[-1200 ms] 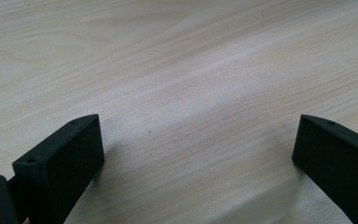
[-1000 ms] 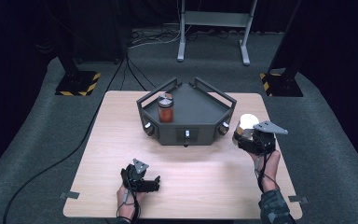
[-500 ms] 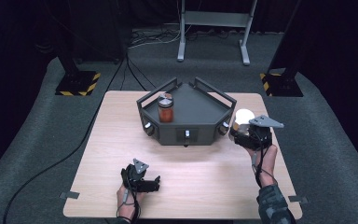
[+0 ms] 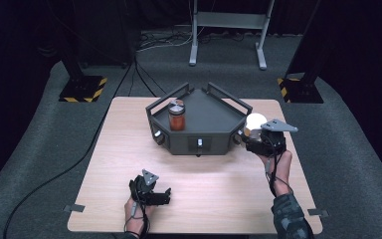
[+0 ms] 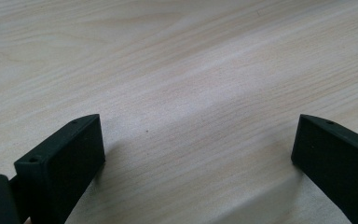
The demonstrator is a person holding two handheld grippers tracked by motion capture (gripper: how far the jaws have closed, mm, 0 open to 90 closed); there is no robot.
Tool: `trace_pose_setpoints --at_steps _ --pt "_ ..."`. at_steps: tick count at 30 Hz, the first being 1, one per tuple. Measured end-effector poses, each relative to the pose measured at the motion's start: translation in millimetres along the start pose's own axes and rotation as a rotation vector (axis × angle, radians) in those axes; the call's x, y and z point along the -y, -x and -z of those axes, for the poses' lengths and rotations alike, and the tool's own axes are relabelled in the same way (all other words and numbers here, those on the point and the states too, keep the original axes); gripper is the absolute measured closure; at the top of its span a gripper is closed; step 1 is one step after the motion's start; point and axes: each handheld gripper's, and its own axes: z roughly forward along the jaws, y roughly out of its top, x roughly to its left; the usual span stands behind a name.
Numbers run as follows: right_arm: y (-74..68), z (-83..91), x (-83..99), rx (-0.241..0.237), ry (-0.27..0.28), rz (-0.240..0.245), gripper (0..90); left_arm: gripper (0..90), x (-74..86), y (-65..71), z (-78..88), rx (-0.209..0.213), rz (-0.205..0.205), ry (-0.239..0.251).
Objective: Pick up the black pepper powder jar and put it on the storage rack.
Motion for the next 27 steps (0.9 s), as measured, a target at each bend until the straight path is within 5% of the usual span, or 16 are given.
trace_pose_setpoints --at_steps 27 --pt "-1.3 -2.8 -26.0 -0.036 0.004 0.02 29.7 2.5 0.0 -0.6 0.0 0.003 0.001 0.0"
